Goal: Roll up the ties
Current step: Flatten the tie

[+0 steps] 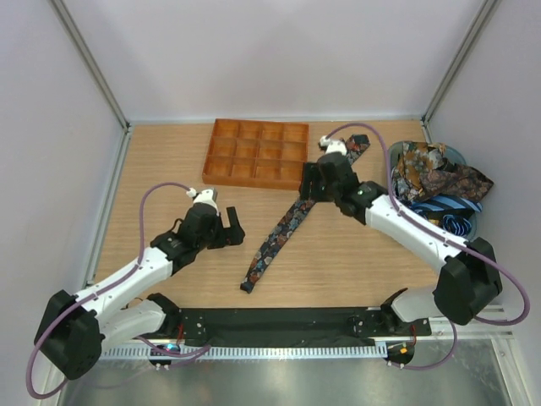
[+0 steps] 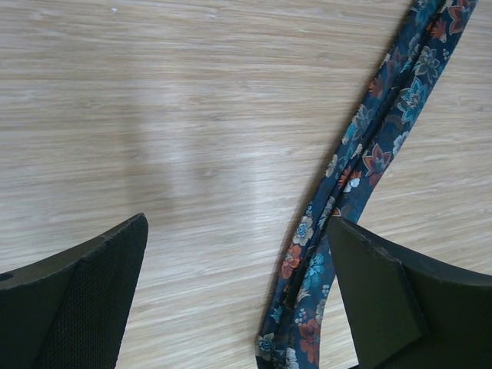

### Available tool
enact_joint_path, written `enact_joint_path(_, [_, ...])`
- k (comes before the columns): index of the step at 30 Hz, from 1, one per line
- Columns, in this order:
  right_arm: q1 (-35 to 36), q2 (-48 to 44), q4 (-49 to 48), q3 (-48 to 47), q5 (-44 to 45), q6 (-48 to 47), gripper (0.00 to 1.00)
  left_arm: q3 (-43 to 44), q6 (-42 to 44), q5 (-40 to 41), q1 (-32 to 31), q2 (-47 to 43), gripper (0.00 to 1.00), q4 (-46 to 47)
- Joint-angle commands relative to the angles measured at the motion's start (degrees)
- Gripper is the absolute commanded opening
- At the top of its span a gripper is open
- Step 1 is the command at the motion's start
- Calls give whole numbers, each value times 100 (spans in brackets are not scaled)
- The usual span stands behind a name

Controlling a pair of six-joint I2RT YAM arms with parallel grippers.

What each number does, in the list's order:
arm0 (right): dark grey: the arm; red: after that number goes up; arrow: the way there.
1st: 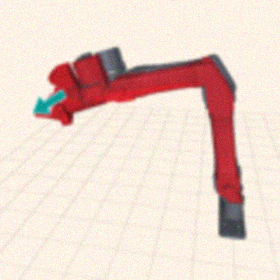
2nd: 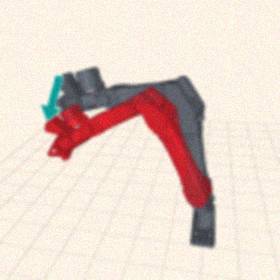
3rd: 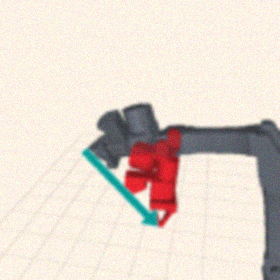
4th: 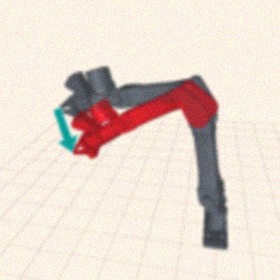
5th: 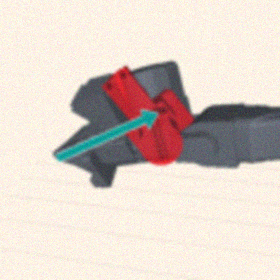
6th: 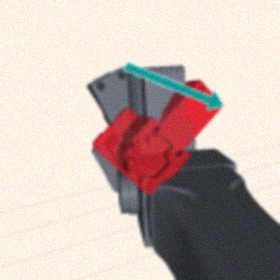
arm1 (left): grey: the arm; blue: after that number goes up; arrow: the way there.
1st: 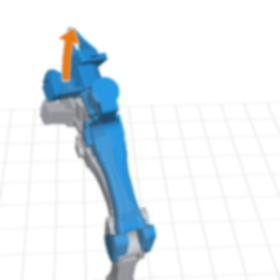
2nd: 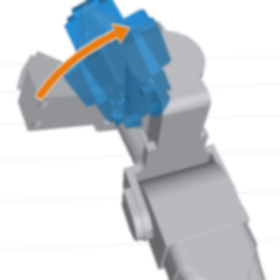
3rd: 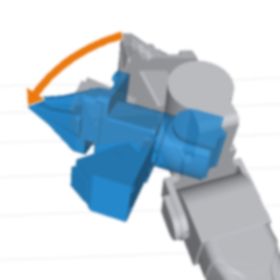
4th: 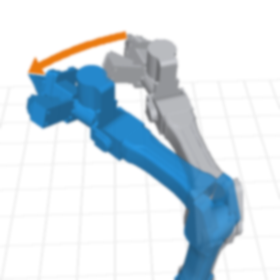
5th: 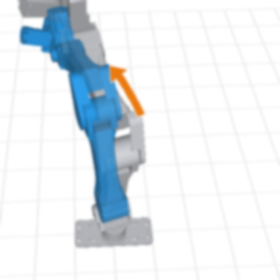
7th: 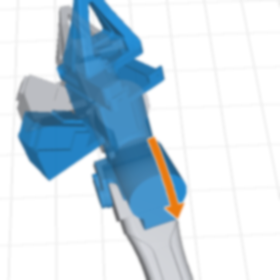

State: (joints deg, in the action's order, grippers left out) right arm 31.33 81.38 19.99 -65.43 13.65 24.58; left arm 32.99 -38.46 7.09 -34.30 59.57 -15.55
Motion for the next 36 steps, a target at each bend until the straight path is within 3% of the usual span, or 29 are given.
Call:
enact_joint_path(1, [565, -219, 14, 872, -634, 20, 68, -188, 49, 371, 38, -297, 100, 307])
enact_joint_path(8, [2435, -290, -319, 1550, -505, 328, 68, -283, 40, 1257, 55, -621, 100, 210])
enact_joint_path(15, [3344, 79, -523, 1665, -83, 1092, 53, -750, 137, 1540, 99, -1421, 100, 422])
enact_joint_path(17, [3423, 307, -487, 1612, 23, 1400, 53, -777, 163, 1663, 108, -1588, 100, 360])
enact_joint_path(21, [3643, 589, -820, 1682, 357, 1883, 80, -829, 172, 1743, 108, -1799, 100, 324])
enact_joint_path(27, [3652, 940, -716, 1323, 1042, 2980, 93, -865, 172, 1673, 99, -1835, 100, 325])
enact_joint_path(31, [3801, 1326, 440, 481, 1823, 4087, 94, -830, 172, 1690, 99, -1826, 100, 281])
enact_joint_path(35, [4143, 2151, 2897, -969, 2510, 5204, 96, -821, 163, 1716, 99, -1905, 100, 246])
enact_joint_path(36, [4222, 2815, 3810, -2007, 2354, 5711, 100, -829, 137, 1812, 99, -2027, 100, 141])
